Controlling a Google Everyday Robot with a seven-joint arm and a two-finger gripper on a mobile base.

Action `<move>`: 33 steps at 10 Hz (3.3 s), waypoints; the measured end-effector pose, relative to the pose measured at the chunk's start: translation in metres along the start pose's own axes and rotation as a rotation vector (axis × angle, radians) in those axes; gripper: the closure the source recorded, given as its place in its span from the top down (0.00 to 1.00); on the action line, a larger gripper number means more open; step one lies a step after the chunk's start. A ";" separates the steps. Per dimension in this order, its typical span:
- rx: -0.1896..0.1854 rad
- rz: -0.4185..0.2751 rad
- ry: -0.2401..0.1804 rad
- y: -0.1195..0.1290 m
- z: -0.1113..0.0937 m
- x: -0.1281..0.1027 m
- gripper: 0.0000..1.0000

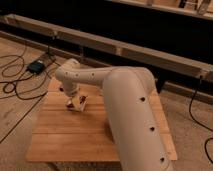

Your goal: Place the pepper in the ceramic bowl

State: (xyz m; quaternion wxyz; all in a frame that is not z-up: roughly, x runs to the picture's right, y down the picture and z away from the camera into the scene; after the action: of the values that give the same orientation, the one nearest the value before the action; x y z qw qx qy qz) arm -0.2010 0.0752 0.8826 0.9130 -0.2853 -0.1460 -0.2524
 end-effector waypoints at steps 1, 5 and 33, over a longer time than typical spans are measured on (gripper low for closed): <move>0.000 0.000 0.000 0.000 0.000 0.000 0.80; 0.000 0.000 0.000 0.000 0.000 0.000 0.80; -0.057 0.034 0.050 0.024 0.011 0.061 0.00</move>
State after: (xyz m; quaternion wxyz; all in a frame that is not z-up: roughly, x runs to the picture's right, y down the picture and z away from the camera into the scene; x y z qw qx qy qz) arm -0.1386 0.0751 0.9056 0.9119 -0.3075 -0.1111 -0.2480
